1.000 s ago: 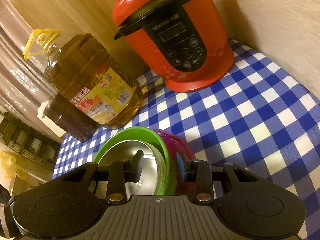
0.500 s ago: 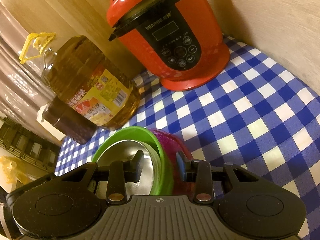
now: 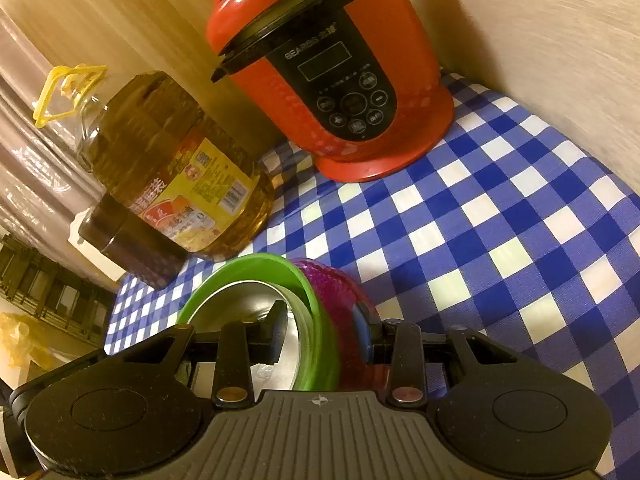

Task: Organize plates and bowls
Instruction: 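Lower the green bowl stack onto the pink plates with both tools, then open both tools and release the green bowl rim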

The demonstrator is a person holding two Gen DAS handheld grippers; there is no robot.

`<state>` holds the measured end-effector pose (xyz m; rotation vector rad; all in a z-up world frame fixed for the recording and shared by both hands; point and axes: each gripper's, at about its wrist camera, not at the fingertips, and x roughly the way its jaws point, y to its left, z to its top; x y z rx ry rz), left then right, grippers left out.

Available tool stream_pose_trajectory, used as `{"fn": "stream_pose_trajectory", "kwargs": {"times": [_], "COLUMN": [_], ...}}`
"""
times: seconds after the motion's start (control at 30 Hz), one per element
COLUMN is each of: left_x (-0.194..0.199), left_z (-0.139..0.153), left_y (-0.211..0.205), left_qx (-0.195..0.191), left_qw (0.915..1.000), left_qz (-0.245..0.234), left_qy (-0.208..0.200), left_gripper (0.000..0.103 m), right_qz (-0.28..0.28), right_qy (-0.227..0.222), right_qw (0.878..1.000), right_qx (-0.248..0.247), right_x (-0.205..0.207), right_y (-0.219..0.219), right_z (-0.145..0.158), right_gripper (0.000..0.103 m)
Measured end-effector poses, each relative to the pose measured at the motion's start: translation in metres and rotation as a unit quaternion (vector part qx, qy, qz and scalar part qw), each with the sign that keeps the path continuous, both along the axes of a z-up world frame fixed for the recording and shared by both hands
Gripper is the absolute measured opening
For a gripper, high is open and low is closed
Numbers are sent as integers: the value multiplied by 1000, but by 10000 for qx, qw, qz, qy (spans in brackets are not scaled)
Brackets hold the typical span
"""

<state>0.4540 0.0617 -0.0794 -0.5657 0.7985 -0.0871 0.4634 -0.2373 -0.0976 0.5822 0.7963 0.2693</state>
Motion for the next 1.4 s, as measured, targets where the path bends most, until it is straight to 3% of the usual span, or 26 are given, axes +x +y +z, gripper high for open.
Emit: {"fn": "stream_pose_trajectory", "kwargs": {"times": [0.1,0.33,0.57,1.03,1.13,1.23,1.4], "left_x": [0,-1,-1,-18,-31,-45,-74], "left_z": [2,12,10,28,32,38,45], "left_y": [-3,-26,-22,-14,-14,-17,-27], "left_qx": [141,1143,1054,934,1006,1131,1371], "left_qw": [9999,9923,9935,9946,9938,9919,9880], "left_qz": [-45,-404,-407,-216,-233,-285,-380], "left_qy": [-42,-249,-148,-396,-421,-503,-603], "left_gripper": [33,33,32,34,36,43,60], "right_qz": [24,41,13,80,124,160,318], "right_qy": [4,44,15,-241,-378,-536,-623], "right_qw": [10000,10000,10000,9996,9988,9976,9947], "right_qx": [-23,-33,-19,-104,-278,-409,-748], "right_x": [1,1,0,-13,-25,-41,-68], "right_y": [1,1,-1,-6,-5,-5,1], "right_z": [0,-2,-1,12,18,24,28], "right_gripper": [36,36,36,37,45,60,62]}}
